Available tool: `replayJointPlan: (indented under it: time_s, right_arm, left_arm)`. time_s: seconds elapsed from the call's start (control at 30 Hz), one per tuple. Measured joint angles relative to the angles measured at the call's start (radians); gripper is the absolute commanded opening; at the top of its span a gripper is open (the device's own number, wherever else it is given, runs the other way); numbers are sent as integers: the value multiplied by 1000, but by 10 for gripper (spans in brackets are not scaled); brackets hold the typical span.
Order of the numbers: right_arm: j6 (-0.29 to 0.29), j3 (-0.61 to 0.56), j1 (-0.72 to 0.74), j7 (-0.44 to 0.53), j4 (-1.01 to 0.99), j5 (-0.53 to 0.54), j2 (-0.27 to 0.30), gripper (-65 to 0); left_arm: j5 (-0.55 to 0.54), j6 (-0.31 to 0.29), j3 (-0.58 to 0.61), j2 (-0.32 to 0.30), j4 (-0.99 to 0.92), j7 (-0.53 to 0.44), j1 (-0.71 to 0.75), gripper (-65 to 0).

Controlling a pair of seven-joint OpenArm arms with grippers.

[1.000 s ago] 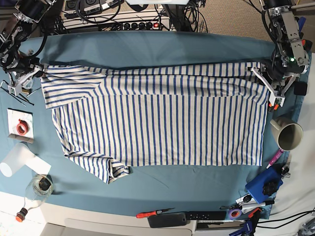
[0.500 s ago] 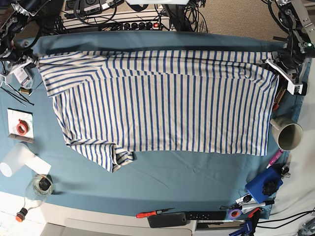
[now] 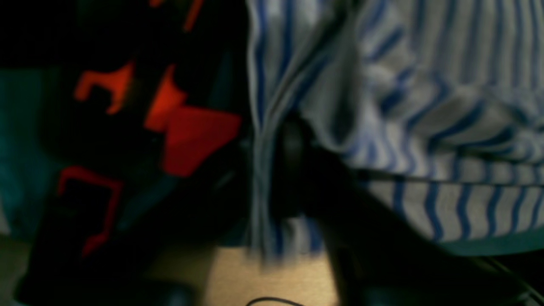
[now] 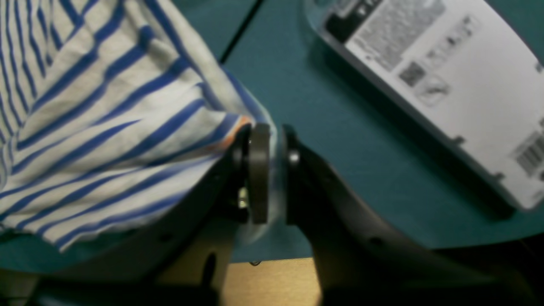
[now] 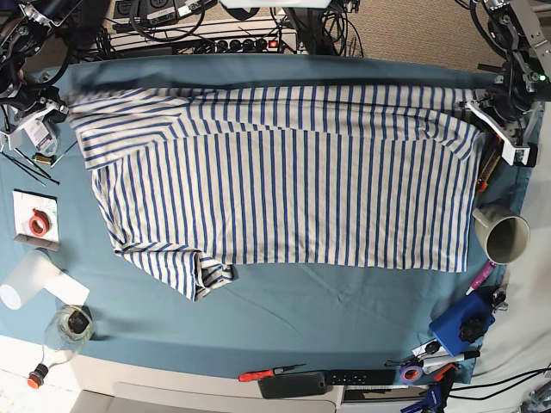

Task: Fold the T-shirt properly
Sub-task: 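Release the shirt edge and raise both grippers away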

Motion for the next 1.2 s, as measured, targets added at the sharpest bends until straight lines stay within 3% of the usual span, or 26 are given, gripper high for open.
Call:
replayJointPlan:
  time_s: [0.07, 0.57, 0.73, 0.93, 1.03, 1.2]
  right_arm:
    - [13, 4, 0, 0, 0, 7, 4, -545]
    - [21, 4, 0, 0, 0, 82, 7, -538]
    - [37, 4, 1, 1, 0, 82, 45, -538]
    - [35, 4, 1, 0, 1, 111, 99, -538]
    - [35, 4, 0, 0, 1, 117, 119, -538]
    - [35, 4, 6, 0, 1, 116, 148, -538]
  left_arm:
    - [6, 2, -1, -3, 0, 0, 0, -433]
    - [41, 14, -1, -5, 41, -37, 0, -432]
    - [124, 14, -1, -5, 57, -79, 0, -399]
    - [142, 14, -2, -18, 58, -93, -1, -400]
    - [143, 69, -2, -19, 59, -93, -13, -400]
    - [110, 85, -3, -19, 59, -94, -54, -400]
